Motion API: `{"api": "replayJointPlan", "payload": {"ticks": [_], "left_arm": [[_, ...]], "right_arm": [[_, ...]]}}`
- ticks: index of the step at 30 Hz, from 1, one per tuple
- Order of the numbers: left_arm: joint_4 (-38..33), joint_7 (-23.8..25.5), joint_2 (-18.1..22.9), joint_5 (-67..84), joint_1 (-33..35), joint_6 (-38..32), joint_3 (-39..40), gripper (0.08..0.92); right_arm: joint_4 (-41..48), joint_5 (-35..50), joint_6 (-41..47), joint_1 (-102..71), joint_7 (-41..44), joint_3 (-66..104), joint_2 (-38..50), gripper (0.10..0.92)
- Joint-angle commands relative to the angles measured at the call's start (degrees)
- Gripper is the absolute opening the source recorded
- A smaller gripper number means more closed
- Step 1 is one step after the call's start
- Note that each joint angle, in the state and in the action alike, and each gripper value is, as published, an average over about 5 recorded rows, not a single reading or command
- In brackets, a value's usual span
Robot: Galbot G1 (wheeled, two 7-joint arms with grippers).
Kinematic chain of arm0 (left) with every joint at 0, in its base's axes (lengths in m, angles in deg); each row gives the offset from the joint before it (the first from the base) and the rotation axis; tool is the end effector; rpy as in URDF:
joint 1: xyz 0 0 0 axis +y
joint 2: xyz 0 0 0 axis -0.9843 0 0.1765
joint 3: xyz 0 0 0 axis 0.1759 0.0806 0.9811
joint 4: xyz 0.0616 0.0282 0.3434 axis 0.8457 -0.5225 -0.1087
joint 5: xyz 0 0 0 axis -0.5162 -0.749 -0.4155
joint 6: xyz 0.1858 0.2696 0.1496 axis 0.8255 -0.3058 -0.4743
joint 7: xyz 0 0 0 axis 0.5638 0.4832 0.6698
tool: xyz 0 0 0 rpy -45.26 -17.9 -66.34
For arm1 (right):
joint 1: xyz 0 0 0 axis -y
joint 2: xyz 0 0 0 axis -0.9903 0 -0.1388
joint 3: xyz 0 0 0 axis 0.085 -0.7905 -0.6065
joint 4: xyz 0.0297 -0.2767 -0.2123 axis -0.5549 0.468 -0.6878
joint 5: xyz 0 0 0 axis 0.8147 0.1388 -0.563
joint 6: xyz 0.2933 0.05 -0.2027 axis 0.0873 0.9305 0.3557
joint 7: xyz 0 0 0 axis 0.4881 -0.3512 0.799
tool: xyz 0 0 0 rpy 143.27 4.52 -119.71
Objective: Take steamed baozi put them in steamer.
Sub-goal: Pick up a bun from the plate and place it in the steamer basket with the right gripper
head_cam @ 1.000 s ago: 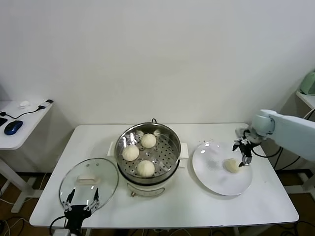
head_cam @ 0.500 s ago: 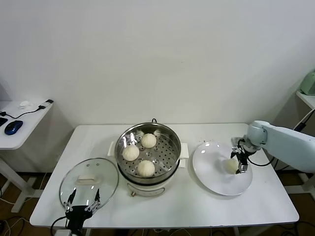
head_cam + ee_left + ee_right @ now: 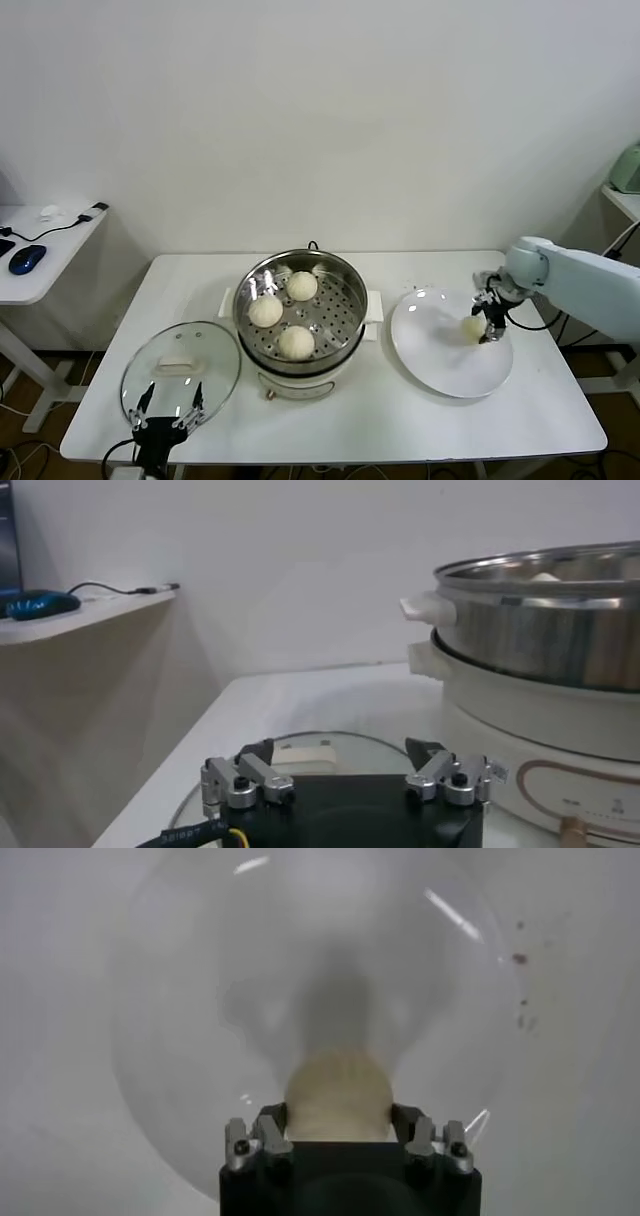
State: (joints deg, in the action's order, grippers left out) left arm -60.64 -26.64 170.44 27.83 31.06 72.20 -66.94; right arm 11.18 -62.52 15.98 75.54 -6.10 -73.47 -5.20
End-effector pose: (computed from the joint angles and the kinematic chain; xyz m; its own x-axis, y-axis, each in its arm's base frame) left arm 0.1182 0.0639 -0.3478 -0.9486 -0.1127 0.2957 -0.0830 0.9903 0.1113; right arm 0.5501 -0.1855 -0.1900 -0.1178 -0.0551 0.9915 -0.9930 0.0140 -0.1172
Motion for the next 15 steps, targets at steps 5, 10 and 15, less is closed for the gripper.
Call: {"api": "replayJointPlan", "payload": {"ticks": [5, 10, 15], "left_arm": [[-0.1, 0.0, -0.1, -0.1, 0.0, 0.0, 0.1, 0.823], [-0.5, 0.1, -0.4, -0.1, -0.1, 0.0, 0.6, 0.823], [-1.0, 0.2, -0.4, -0.3, -0.7, 0.1, 0.7, 0.823]], "right_arm": [[-20.2, 28.5, 4.7, 40.0, -0.1, -21.9, -7.2, 0.684], [-25.8, 40.0, 8.8, 46.2, -3.1, -19.6, -14.0, 0.687], [-28.8, 43.3, 11.7, 42.6, -7.4, -15.9, -20.6, 0.687]]}}
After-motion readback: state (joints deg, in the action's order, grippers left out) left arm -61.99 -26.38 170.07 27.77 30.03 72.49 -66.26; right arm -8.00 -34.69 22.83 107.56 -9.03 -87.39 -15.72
